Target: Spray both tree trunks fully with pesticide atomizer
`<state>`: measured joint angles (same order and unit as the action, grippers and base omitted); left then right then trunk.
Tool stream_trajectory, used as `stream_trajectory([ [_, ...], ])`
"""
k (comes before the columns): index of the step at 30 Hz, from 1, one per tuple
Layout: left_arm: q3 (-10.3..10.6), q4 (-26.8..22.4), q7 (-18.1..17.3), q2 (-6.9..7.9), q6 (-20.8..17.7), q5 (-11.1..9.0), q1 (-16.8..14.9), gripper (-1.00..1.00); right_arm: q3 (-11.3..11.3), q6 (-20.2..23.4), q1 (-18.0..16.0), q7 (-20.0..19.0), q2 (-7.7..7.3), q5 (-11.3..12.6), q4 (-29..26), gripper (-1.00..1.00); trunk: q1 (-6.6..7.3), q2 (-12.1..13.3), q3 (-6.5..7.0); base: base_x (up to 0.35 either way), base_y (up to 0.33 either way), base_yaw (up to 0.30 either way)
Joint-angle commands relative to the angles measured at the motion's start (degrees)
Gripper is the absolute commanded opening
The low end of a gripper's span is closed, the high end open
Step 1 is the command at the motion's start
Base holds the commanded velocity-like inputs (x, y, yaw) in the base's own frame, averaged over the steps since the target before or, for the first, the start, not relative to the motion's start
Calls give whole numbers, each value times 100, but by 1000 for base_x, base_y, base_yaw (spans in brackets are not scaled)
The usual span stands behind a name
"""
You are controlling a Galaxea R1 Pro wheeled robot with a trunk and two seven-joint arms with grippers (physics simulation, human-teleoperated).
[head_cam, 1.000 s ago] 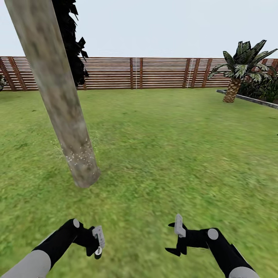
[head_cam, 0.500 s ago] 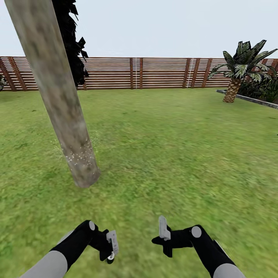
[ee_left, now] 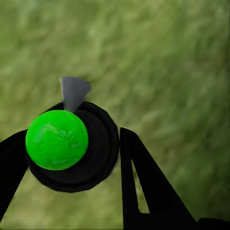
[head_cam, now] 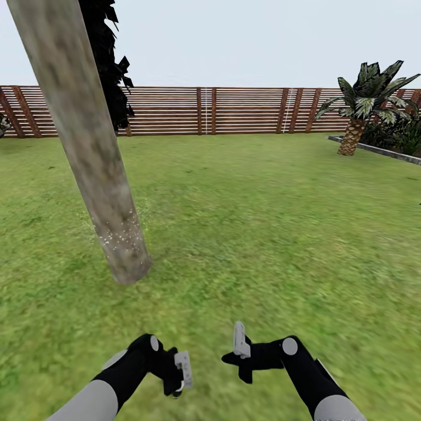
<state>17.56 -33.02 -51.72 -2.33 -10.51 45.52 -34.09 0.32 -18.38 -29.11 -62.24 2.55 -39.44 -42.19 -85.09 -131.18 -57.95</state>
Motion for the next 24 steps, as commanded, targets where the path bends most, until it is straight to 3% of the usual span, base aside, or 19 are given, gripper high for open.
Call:
stream_trajectory([
  [1,4,-8,65,-25,-57,-2,2,-100,-5,-25,-9,-7,19,-38,-8,-100,1,-2,-5,0,0,0],
  [5,-4,1,168,-155,23,-16,9,-100,-5,-25,-15,-5,42,-37,-8,-100,1,-2,-5,0,0,0],
  [10,-13,177,160,-208,416,-78,16,-100,-5,-25,-15,0,44,-41,-5,-100,1,-2,-5,0,0,0],
  [14,-38,325,130,-205,721,-317,16,-100,-5,-25,-15,9,44,-46,7,-100,1,-2,-5,0,0,0],
  [17,-64,674,127,-214,925,-390,14,-100,-5,-25,-15,17,44,-48,9,-100,1,-2,-5,0,0,0],
  [21,-55,731,116,-214,967,-860,15,-100,-5,-25,-15,19,44,-52,11,-100,1,-2,-5,0,0,0],
  [24,-56,706,117,-219,946,-974,9,-100,-5,-25,-15,23,44,-54,17,-100,1,-2,-5,0,0,0],
])
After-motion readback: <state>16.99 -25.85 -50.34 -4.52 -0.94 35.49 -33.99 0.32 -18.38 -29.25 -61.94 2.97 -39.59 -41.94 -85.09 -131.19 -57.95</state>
